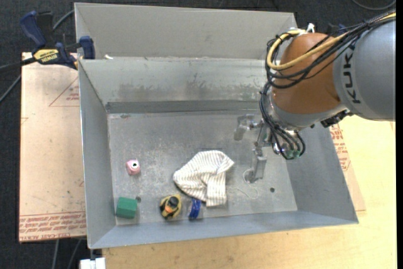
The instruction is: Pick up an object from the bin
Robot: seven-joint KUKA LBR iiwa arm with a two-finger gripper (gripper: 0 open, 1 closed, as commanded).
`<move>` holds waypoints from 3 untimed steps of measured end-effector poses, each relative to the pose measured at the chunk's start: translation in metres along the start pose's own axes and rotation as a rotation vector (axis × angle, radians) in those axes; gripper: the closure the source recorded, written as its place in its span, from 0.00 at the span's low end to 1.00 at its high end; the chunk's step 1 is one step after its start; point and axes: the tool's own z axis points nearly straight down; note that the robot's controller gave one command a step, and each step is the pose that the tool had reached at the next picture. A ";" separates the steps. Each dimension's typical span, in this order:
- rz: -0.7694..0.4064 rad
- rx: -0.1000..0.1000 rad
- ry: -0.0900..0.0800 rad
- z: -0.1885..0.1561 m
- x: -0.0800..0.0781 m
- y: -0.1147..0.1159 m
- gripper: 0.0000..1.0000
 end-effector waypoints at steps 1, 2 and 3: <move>-0.001 0.000 -0.008 -0.004 -0.002 0.000 0.00; 0.078 -0.001 -0.001 0.084 0.008 -0.007 0.00; -0.334 0.002 -0.010 0.083 -0.012 0.033 0.00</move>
Offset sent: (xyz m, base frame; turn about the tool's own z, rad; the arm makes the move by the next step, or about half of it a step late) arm -0.0097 -0.0082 -0.0833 0.0808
